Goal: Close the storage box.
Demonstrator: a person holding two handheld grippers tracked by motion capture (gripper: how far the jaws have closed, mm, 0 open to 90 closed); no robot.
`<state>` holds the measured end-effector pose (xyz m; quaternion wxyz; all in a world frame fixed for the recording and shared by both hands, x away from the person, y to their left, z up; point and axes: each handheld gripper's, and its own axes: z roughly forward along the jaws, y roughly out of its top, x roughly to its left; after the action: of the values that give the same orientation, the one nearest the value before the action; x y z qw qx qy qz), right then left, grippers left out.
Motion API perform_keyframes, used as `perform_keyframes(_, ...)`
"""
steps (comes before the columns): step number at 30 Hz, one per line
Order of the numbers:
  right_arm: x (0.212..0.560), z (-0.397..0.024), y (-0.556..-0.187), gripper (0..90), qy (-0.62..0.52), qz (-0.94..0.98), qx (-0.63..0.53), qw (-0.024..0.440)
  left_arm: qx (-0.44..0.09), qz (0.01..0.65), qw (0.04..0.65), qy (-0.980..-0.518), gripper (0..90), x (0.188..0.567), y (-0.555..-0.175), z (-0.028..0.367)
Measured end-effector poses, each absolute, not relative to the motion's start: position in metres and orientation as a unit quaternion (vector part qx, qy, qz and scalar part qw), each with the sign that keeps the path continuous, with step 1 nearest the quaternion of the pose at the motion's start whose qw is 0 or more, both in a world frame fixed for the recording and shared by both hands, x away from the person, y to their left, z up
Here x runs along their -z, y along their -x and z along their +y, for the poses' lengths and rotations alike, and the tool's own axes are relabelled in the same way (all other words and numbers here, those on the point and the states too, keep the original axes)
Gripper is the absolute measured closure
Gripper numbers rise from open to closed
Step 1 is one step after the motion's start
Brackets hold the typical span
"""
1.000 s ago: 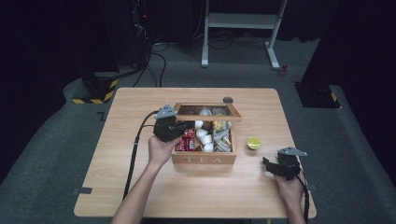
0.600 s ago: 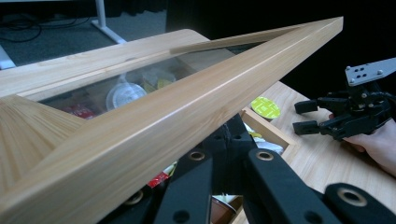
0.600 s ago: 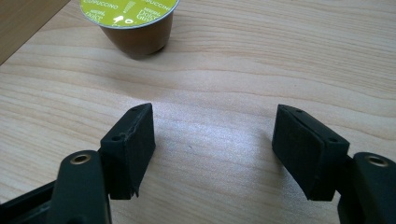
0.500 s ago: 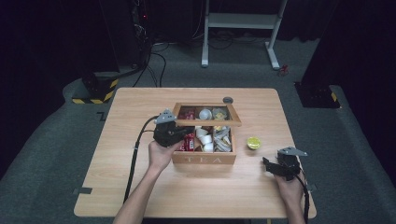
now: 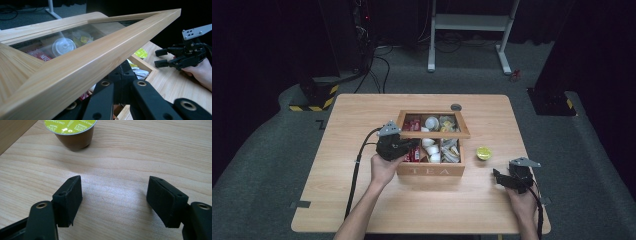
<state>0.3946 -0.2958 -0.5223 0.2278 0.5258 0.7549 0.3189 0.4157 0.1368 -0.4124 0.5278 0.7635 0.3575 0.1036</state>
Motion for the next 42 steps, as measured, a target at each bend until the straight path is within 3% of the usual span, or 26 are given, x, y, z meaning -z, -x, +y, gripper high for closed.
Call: perform_keyframes(42, 0.522, -0.296, -0.395, 28.5, -0.525, 0.755, -0.32, 0.228, -0.074, 0.365, 0.517, -0.771, 90.0, 0.456, -0.397, 0.137)
